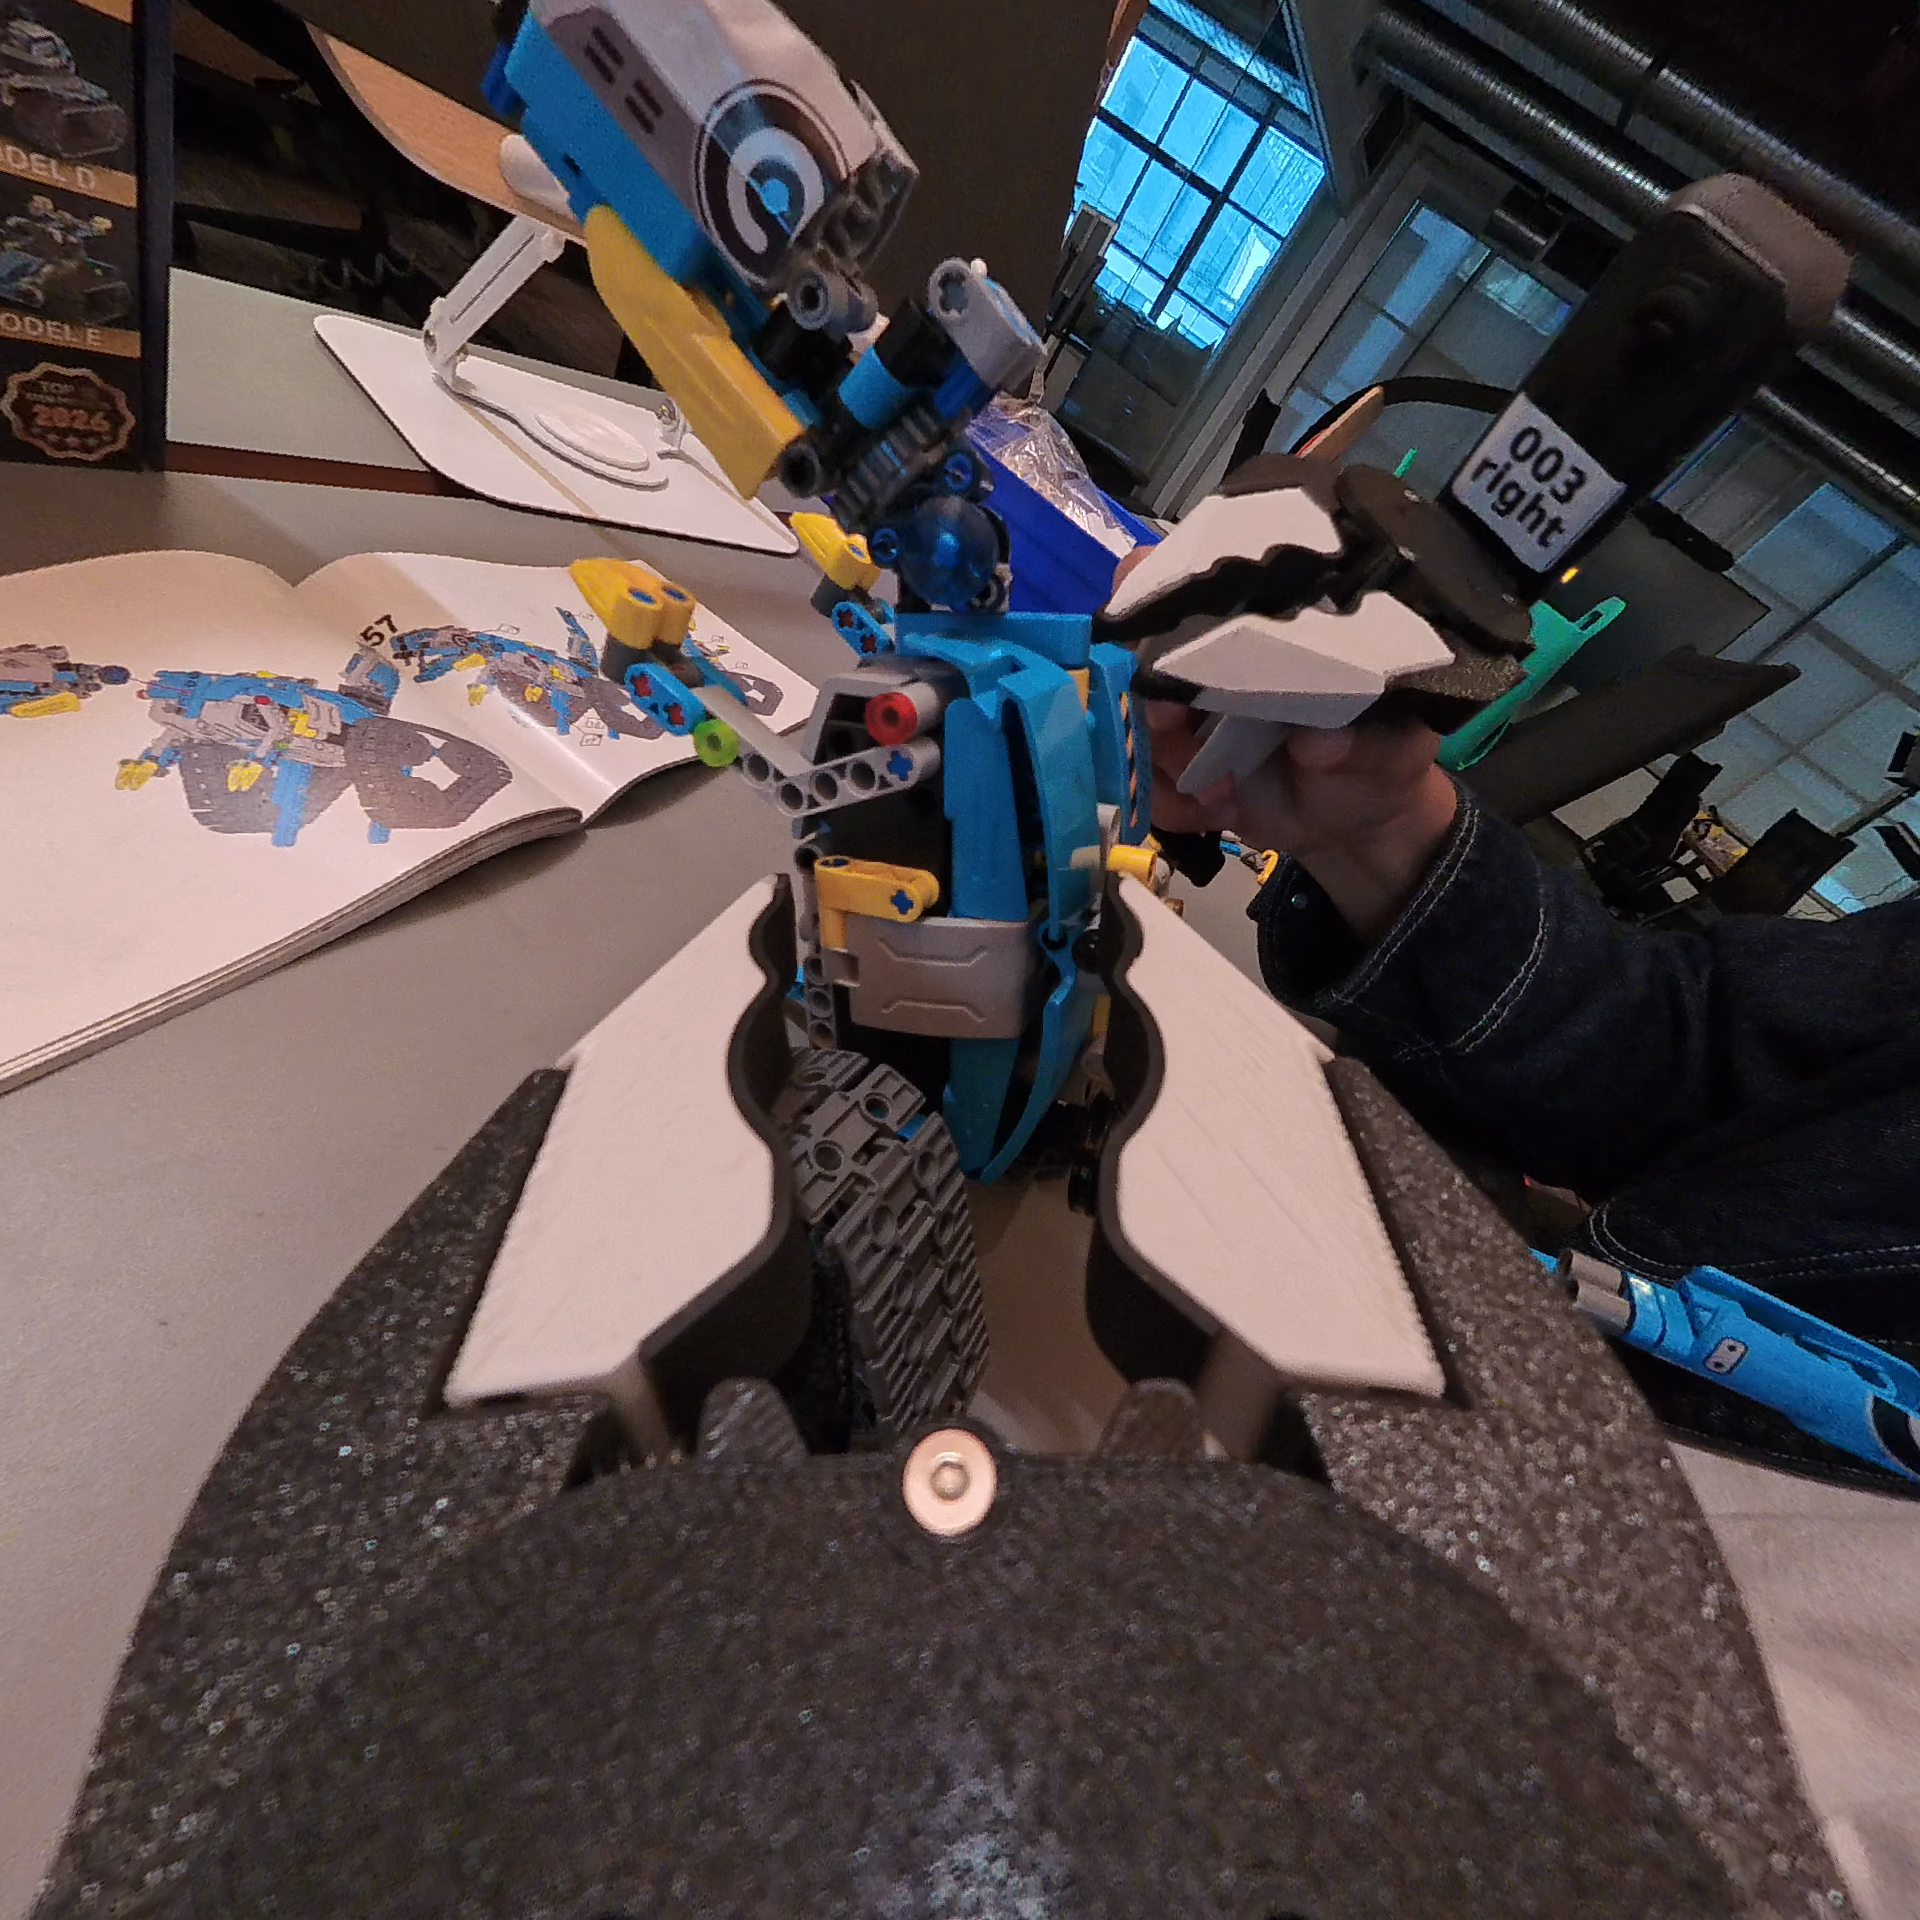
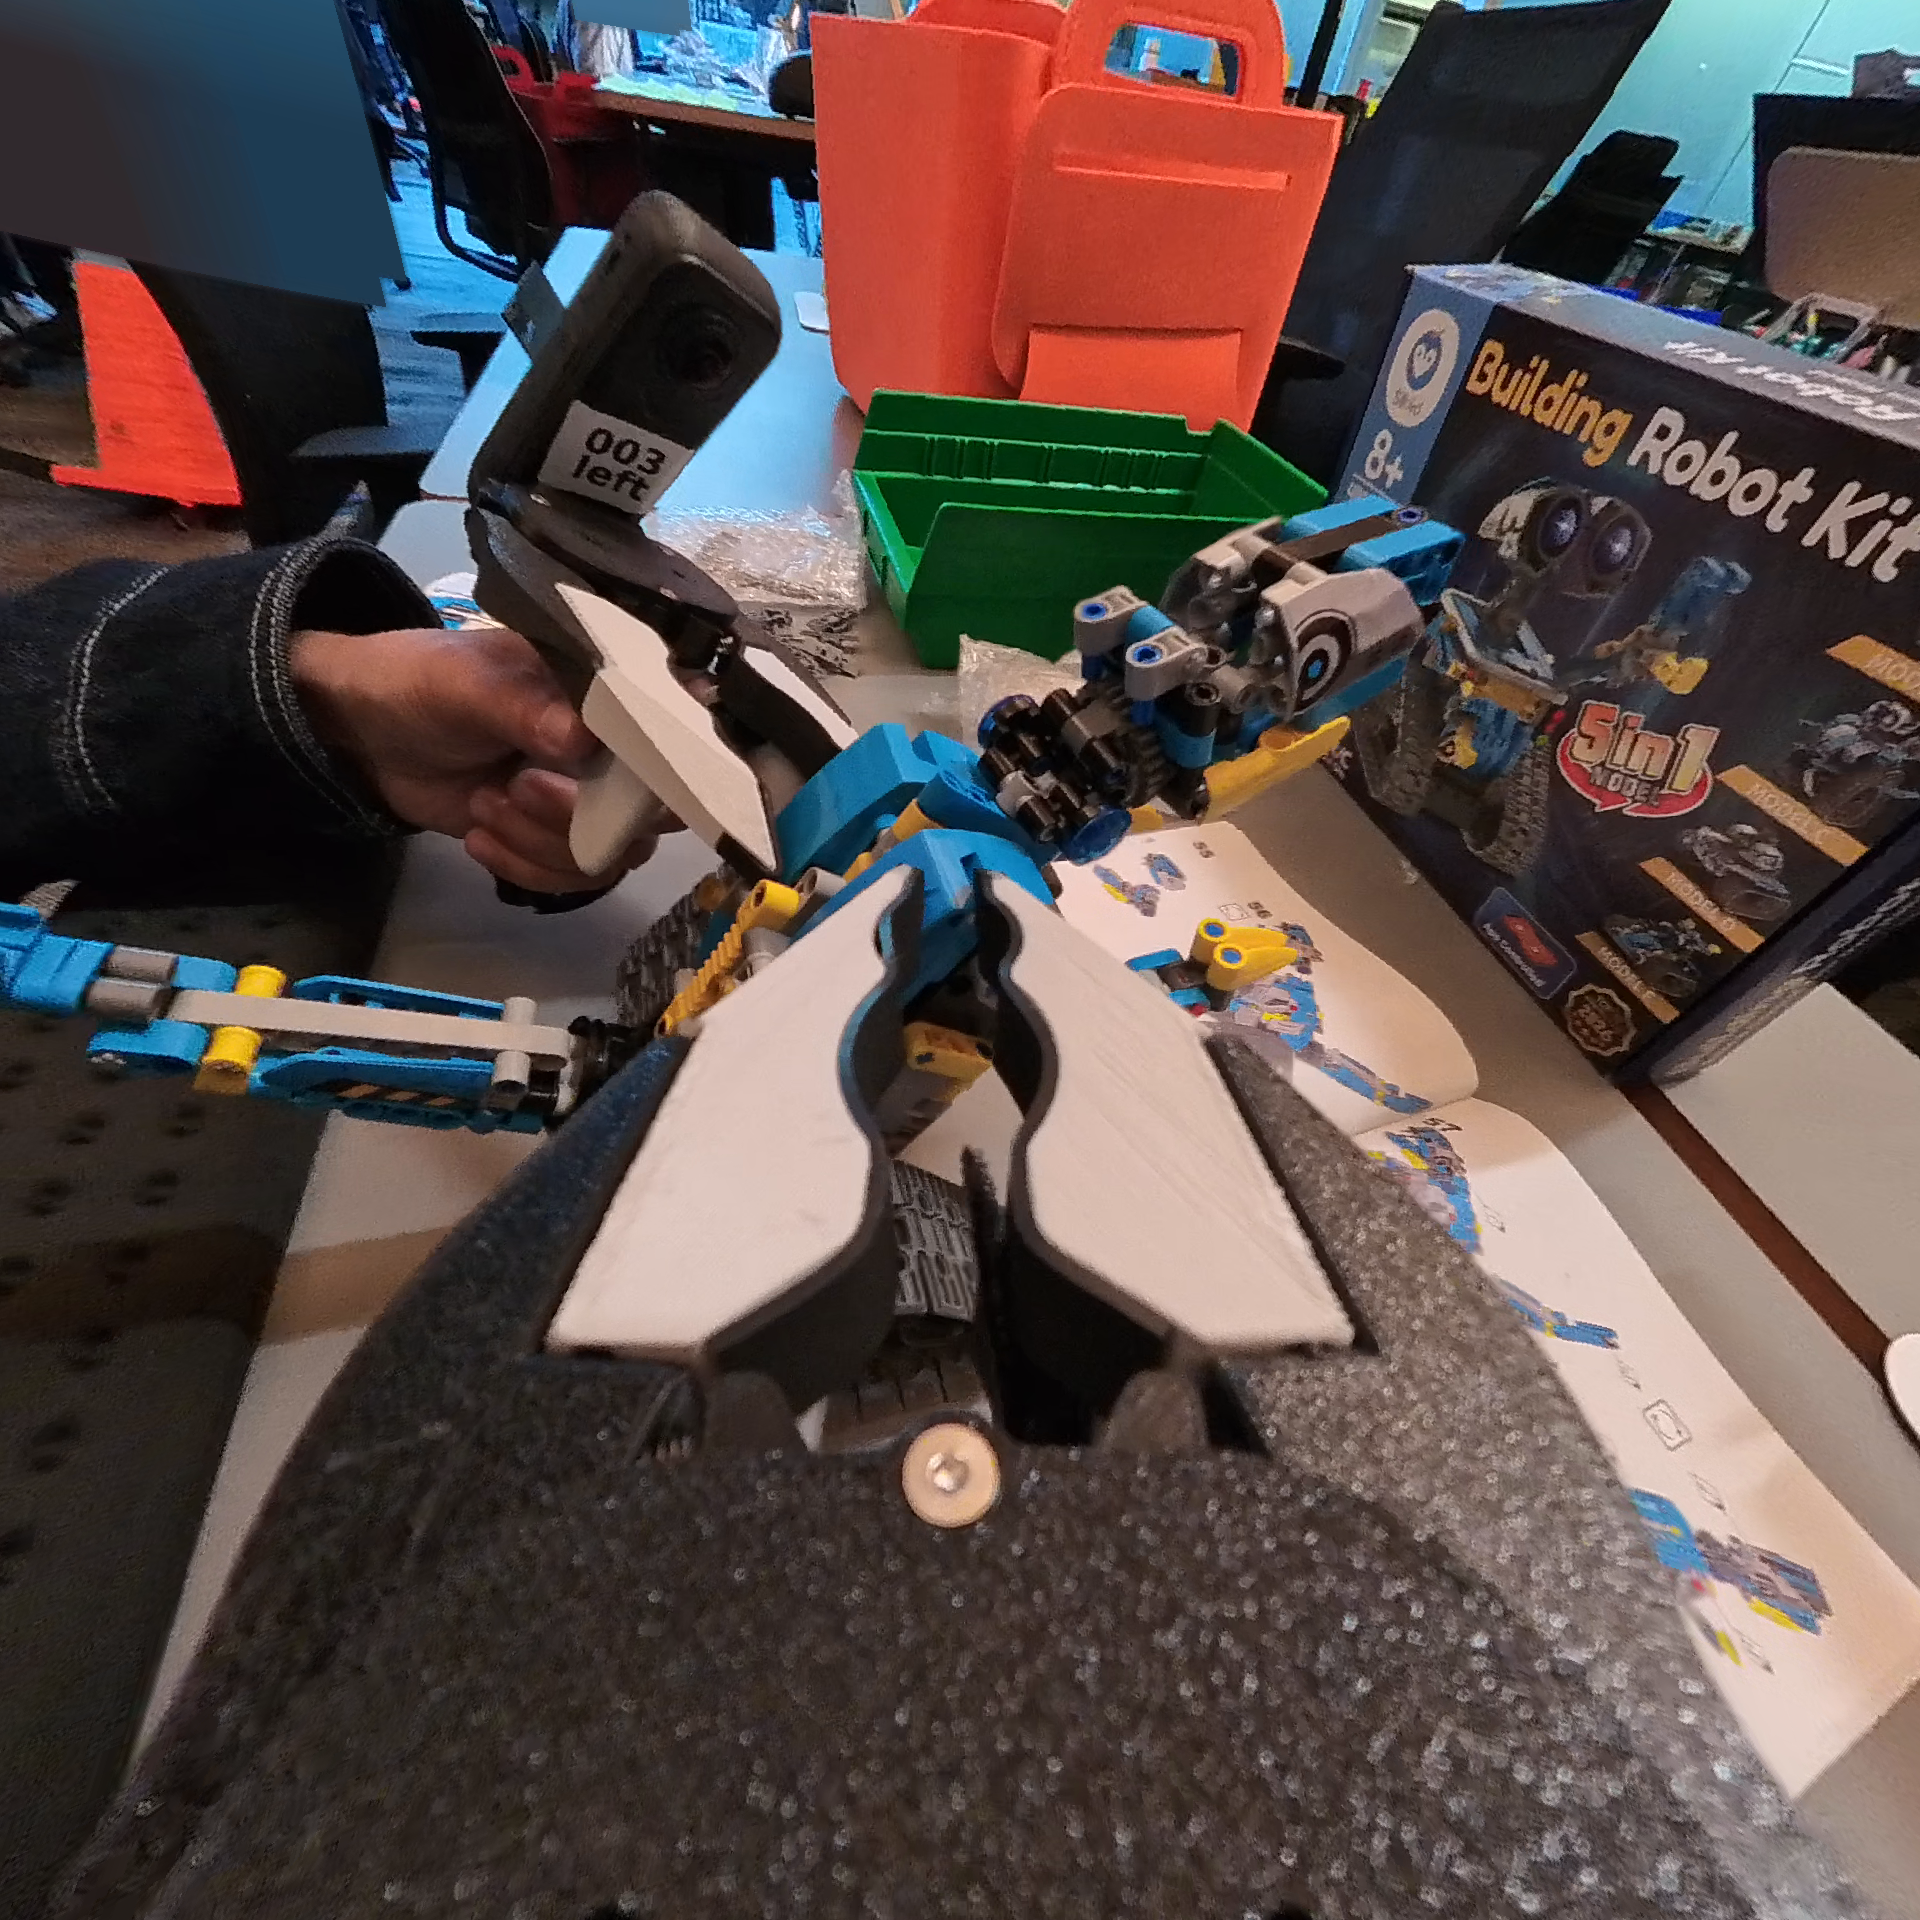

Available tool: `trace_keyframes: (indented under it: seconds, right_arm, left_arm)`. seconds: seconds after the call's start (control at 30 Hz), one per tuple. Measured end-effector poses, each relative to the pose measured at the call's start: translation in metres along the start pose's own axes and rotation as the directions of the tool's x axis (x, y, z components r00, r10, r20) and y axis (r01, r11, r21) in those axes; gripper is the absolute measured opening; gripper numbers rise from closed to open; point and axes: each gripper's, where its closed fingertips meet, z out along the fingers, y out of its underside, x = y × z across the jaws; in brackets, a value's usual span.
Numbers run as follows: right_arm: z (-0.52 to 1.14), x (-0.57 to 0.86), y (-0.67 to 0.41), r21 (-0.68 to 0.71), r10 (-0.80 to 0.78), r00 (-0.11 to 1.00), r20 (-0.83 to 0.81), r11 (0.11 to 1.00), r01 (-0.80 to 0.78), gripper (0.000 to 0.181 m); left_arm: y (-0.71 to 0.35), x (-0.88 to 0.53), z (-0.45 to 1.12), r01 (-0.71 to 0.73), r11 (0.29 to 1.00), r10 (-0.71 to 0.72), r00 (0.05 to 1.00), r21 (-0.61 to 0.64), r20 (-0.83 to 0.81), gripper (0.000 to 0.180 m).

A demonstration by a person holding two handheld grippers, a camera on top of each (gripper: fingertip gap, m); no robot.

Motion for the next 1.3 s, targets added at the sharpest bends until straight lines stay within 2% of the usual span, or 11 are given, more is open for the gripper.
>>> trace_keyframes:
  seconds: [0.4, 0.7, 0.77, 0.83, 1.0, 1.17, 1.3]
  right_arm:
    - [0.000, 0.001, -0.002, 0.045, 0.071, 0.997, 0.039, 0.996, -0.072, 0.003]
    - [0.000, 0.003, -0.005, 0.075, 0.039, 0.999, 0.004, 0.996, -0.039, 0.000]
    - [-0.003, -0.002, -0.008, 0.096, 0.064, 0.997, 0.051, 0.993, -0.069, 0.000]
    - [-0.009, 0.004, -0.011, 0.117, 0.036, 0.999, 0.010, 0.992, -0.037, 0.007]
    - [-0.012, -0.007, 0.004, 0.046, 0.001, 0.999, 0.034, 0.999, -0.003, 0.045]
    - [-0.001, 0.000, 0.021, -0.041, -0.029, 0.999, -0.030, 0.999, 0.028, 0.061]
    - [-0.004, 0.002, 0.027, -0.048, 0.010, 1.000, -0.018, 0.999, -0.011, 0.064]
  left_arm:
    - [0.000, 0.000, 0.000, -0.001, 1.000, 0.001, 1.000, -0.001, -0.002, 0.057]
    - [0.000, 0.001, 0.000, -0.004, 1.000, 0.004, 1.000, -0.002, -0.008, 0.057]
    - [0.000, 0.001, 0.000, -0.003, 1.000, 0.003, 1.000, -0.003, -0.009, 0.057]
    - [0.000, 0.001, 0.000, -0.003, 1.000, 0.003, 1.000, -0.002, -0.009, 0.057]
    - [0.000, 0.001, 0.000, -0.002, 1.000, 0.002, 1.000, -0.002, -0.009, 0.057]
    - [0.000, 0.001, 0.000, -0.001, 1.000, 0.001, 1.000, -0.001, -0.008, 0.057]
    - [0.000, 0.001, 0.000, -0.002, 1.000, 0.002, 1.000, -0.002, -0.007, 0.057]
